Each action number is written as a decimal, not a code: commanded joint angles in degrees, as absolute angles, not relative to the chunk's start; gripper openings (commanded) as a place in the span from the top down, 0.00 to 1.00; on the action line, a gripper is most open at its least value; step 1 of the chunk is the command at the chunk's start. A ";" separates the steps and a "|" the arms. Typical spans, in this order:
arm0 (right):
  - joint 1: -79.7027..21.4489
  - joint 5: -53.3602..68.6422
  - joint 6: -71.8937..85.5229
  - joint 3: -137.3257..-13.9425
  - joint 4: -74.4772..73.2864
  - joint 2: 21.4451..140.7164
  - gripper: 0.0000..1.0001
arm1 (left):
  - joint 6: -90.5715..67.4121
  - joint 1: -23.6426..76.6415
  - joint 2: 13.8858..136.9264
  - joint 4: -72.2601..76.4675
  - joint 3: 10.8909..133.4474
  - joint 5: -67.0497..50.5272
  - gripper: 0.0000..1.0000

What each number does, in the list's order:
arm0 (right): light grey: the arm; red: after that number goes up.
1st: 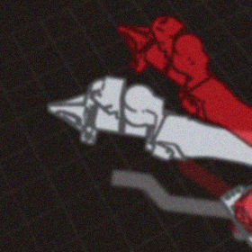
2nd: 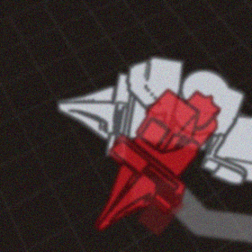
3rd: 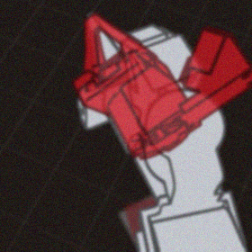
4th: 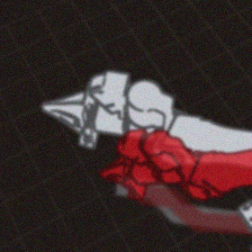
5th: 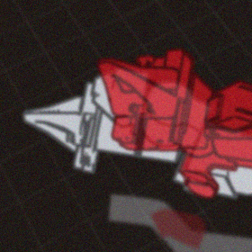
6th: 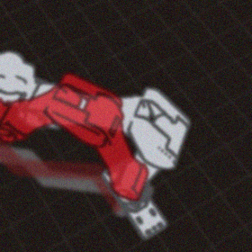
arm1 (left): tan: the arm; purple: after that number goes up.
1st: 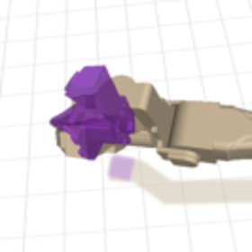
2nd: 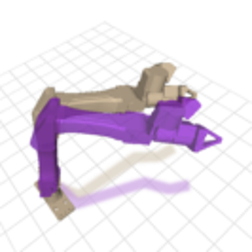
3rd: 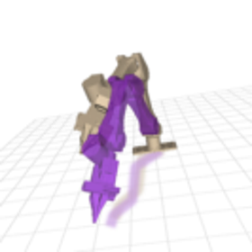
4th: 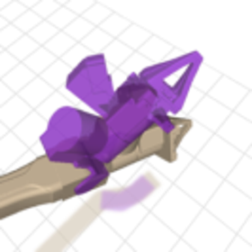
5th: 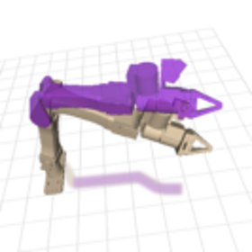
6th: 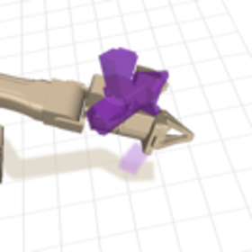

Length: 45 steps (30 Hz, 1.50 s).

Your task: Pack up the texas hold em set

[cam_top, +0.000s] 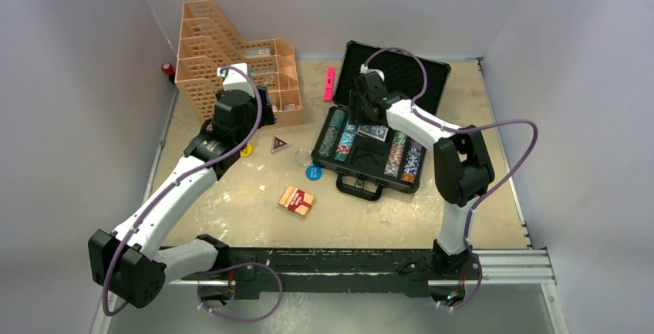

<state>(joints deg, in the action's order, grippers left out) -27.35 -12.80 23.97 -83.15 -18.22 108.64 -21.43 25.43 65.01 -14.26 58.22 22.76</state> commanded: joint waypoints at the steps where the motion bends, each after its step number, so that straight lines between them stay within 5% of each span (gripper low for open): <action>1: -27.50 -17.46 25.04 -85.17 -20.45 108.15 0.40 | -20.82 24.96 63.46 -12.30 57.94 23.40 0.33; 6: -27.43 -18.58 26.30 -83.50 -20.87 107.69 0.51 | -20.90 24.96 63.50 -12.22 57.93 23.31 0.33; 16: -27.50 -20.06 25.91 -79.99 -22.02 106.93 0.56 | -20.92 24.97 63.79 -12.25 57.83 23.20 0.33; 45: -26.67 -24.01 27.57 -76.06 -27.21 108.05 0.57 | -21.53 24.97 63.39 -12.19 57.93 22.37 0.33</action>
<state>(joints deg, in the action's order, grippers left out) -27.49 -20.16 27.51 -78.13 -17.65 106.56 -21.45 25.43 64.90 -14.28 58.15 22.72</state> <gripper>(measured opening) 0.431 0.669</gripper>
